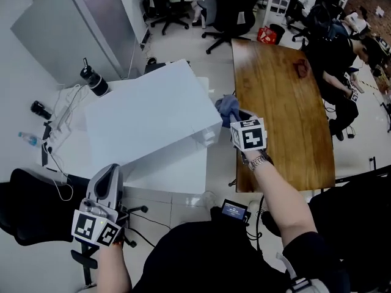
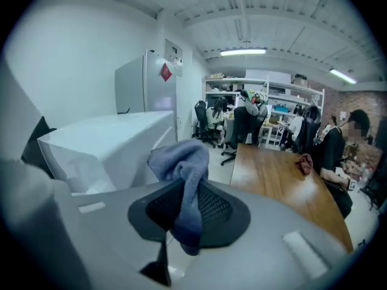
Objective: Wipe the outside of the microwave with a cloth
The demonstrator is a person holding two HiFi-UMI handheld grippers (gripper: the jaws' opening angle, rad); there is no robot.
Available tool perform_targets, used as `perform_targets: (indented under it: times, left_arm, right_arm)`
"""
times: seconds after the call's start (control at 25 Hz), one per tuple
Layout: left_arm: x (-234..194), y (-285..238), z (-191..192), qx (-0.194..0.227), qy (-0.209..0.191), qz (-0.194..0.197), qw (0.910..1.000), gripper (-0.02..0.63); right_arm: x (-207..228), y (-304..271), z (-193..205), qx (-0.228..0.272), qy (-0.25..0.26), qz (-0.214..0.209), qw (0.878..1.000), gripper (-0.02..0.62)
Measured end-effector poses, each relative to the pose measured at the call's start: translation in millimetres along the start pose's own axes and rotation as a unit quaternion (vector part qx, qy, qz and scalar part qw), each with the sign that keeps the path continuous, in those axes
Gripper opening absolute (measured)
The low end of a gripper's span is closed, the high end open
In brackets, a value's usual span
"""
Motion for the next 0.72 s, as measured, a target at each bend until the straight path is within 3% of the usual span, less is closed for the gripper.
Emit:
perform_targets:
  times: [0.16, 0.36, 0.72]
  left_arm:
    - [-12, 32, 2, 0.013, 0.005, 0.005, 0.9999, 0.005]
    - [-20, 70, 8, 0.024, 0.011, 0.007, 0.9996, 0.005]
    - [-26, 127, 23, 0.028, 0.018, -0.001, 0.9994, 0.005]
  right_arm:
    - [-28, 49, -20, 0.055, 0.016, 0.023, 0.998, 0.067]
    - [-75, 100, -34, 0.110, 0.040, 0.023, 0.993, 0.067]
    - [-186, 131, -15, 0.124, 0.082, -0.064, 0.987, 0.067]
Point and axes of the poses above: the fingertips, and each gripper's own axes: y backward along the fingers, x to its right, z out of its underside, the point moved 8 cm from there along y, backward along the fingers, and after that the axes turned 6 degrees about -z, right-handed, at the moved point
